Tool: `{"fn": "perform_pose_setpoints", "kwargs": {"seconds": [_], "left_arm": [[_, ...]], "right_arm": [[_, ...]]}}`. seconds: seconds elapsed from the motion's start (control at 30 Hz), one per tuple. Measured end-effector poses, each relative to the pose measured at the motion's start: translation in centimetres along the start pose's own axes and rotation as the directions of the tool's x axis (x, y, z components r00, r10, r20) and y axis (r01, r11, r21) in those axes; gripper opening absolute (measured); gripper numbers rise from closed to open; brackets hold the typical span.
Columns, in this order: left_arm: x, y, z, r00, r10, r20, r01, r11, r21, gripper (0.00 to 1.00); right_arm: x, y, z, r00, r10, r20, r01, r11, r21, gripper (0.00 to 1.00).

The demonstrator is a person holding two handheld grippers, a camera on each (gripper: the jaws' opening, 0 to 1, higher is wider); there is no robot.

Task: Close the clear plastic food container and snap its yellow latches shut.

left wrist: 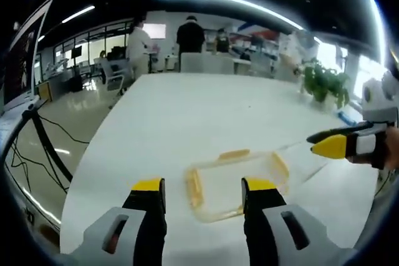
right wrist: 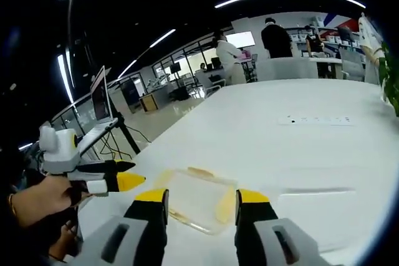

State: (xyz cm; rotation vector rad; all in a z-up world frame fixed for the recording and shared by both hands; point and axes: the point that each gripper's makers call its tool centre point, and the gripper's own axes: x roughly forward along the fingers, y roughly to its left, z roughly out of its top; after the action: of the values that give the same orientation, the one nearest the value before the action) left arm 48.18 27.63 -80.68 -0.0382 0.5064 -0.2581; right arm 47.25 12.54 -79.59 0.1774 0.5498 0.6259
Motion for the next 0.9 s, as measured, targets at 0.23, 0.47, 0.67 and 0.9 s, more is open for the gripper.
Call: {"fn": "perform_pose_setpoints", "kwargs": {"seconds": [0.23, 0.47, 0.67, 0.9], "left_arm": [[0.7, 0.0, -0.8, 1.000, -0.009, -0.026, 0.010, 1.000, 0.004, 0.44], [1.3, -0.2, -1.5, 0.998, -0.025, -0.053, 0.026, 1.000, 0.014, 0.41], [1.8, -0.4, -2.2, 0.996, -0.042, -0.079, 0.043, 0.999, 0.018, 0.39], [2.2, 0.0, -2.7, 0.995, -0.037, -0.088, 0.039, 0.999, 0.018, 0.36]], "right_arm": [[1.0, -0.1, -1.4, 0.999, -0.002, -0.035, 0.001, 1.000, -0.010, 0.39], [1.4, -0.7, -2.0, 0.998, -0.015, -0.055, 0.014, 1.000, -0.017, 0.37], [1.8, -0.8, -1.9, 0.998, -0.022, -0.052, 0.021, 1.000, -0.007, 0.34], [2.4, -1.1, -2.6, 0.997, -0.032, -0.066, 0.032, 0.999, 0.007, 0.34]]}}
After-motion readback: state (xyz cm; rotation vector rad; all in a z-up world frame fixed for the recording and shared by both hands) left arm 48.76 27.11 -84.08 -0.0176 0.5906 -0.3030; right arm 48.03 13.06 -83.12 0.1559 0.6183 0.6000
